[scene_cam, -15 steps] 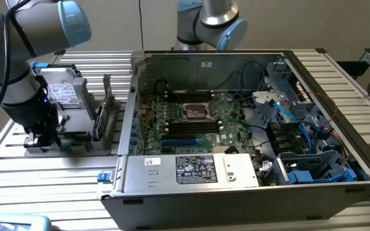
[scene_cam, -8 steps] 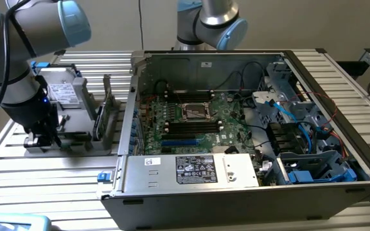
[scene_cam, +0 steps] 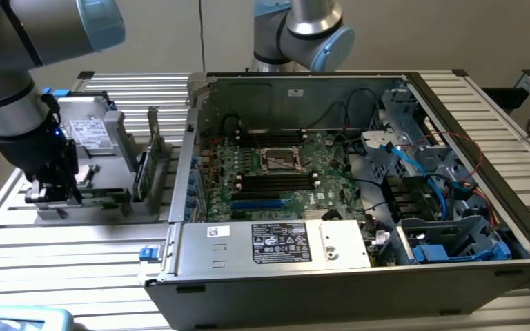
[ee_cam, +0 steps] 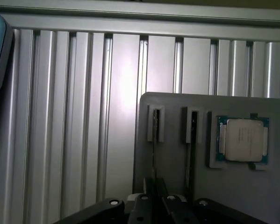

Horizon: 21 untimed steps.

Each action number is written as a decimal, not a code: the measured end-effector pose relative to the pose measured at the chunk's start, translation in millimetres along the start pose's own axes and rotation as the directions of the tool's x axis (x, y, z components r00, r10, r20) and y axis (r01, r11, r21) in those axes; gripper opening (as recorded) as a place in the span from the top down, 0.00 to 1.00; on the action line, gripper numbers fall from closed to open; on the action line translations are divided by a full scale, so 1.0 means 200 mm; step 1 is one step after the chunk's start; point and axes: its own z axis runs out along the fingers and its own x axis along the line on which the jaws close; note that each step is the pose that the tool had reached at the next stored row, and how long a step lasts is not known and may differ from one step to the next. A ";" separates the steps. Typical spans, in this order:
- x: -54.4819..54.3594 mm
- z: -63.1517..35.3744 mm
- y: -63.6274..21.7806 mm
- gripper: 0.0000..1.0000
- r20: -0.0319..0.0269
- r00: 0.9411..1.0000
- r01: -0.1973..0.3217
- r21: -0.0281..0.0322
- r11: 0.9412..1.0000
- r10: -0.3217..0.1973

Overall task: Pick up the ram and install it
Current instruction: 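Pick up the ram and move it above insertion slot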

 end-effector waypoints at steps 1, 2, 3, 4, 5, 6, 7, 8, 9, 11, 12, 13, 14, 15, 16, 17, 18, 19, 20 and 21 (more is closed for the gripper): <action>0.00 -0.014 0.001 0.87 0.000 1.000 -0.001 0.000 1.000 0.001; 0.00 -0.031 0.002 0.87 -0.001 1.000 -0.001 0.000 1.000 0.001; 0.00 -0.047 0.002 0.87 -0.001 1.000 -0.002 0.000 1.000 0.002; 0.00 -0.066 0.003 0.87 -0.001 1.000 -0.002 0.000 1.000 0.002; 0.00 -0.087 0.003 0.87 -0.001 1.000 -0.003 0.000 1.000 0.003; 0.00 -0.108 0.004 0.87 -0.001 1.000 -0.003 0.000 1.000 0.003; 0.00 -0.133 0.004 0.87 -0.001 1.000 -0.004 0.000 1.000 0.004; 0.00 -0.155 0.005 0.87 -0.001 1.000 -0.004 0.000 1.000 0.004; 0.00 -0.176 0.005 0.87 -0.002 1.000 -0.005 0.000 1.000 0.005; 0.00 -0.220 0.006 0.87 -0.002 1.000 -0.006 0.000 1.000 0.006; 0.00 -0.243 0.007 0.87 -0.002 1.000 -0.006 0.000 1.000 0.006; 0.00 -0.265 0.007 0.87 -0.002 1.000 -0.006 0.000 1.000 0.006; 0.00 -0.288 0.008 0.87 -0.002 1.000 -0.006 0.000 1.000 0.006; 0.00 -0.311 0.009 0.87 -0.002 1.000 -0.006 0.000 1.000 0.006; 0.00 -0.334 0.009 0.87 -0.002 1.000 -0.006 0.000 1.000 0.006; 0.00 -0.357 0.010 0.87 -0.002 1.000 -0.007 0.000 1.000 0.007; 0.00 -0.379 0.010 0.87 -0.002 1.000 -0.007 0.000 1.000 0.007; 0.00 -0.402 0.011 0.87 -0.002 1.000 -0.007 0.000 1.000 0.007; 0.00 -0.424 0.011 0.87 -0.003 1.000 -0.008 0.000 1.000 0.008; 0.00 -0.447 0.012 0.87 -0.003 1.000 -0.009 0.000 1.000 0.009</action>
